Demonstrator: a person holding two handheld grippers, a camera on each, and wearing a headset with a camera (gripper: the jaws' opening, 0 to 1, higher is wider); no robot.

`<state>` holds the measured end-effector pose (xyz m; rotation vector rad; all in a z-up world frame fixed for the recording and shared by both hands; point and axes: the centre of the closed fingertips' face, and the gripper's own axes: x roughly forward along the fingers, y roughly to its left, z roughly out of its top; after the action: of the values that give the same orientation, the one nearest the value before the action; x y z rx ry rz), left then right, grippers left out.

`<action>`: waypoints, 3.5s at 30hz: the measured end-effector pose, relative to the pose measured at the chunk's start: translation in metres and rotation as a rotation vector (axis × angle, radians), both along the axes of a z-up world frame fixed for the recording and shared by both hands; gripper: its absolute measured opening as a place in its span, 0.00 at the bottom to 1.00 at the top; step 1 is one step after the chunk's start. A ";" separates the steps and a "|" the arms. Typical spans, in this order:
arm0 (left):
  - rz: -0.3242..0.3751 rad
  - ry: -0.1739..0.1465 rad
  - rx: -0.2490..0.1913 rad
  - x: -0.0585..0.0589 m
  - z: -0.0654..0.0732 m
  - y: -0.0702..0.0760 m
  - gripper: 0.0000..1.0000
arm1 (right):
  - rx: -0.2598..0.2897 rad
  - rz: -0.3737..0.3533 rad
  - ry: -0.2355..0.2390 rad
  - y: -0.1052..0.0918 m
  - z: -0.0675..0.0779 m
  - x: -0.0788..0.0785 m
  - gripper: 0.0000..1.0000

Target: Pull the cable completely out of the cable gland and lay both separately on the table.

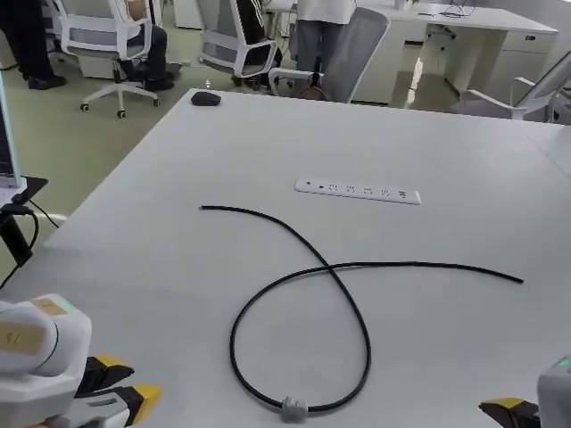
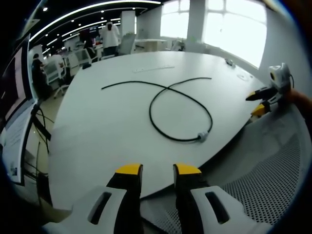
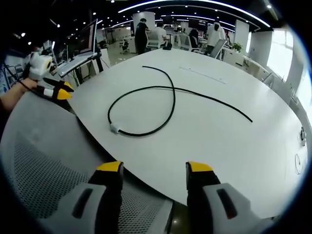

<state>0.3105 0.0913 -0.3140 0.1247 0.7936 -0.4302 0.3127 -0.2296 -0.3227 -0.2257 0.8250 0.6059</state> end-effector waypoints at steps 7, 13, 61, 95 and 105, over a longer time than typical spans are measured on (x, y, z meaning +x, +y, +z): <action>-0.033 -0.001 -0.006 0.000 0.000 -0.004 0.26 | 0.004 0.001 0.000 0.001 0.000 0.000 0.52; -0.132 -0.091 -0.015 0.014 0.029 -0.016 0.24 | 0.006 0.008 -0.001 0.002 0.000 0.000 0.51; -0.890 -0.034 0.133 0.050 -0.052 -0.174 0.34 | -0.001 0.019 0.017 0.002 -0.002 -0.003 0.48; -0.944 -0.031 0.230 0.041 -0.089 -0.171 0.16 | 0.011 -0.010 0.003 0.000 0.001 0.001 0.46; -0.910 -0.033 0.189 0.047 -0.072 -0.172 0.15 | 0.003 -0.009 -0.013 -0.002 0.003 0.003 0.44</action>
<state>0.3570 -0.0804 -0.3864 0.6809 0.7111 -1.2056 0.3154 -0.2314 -0.3201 -0.2225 0.8124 0.5966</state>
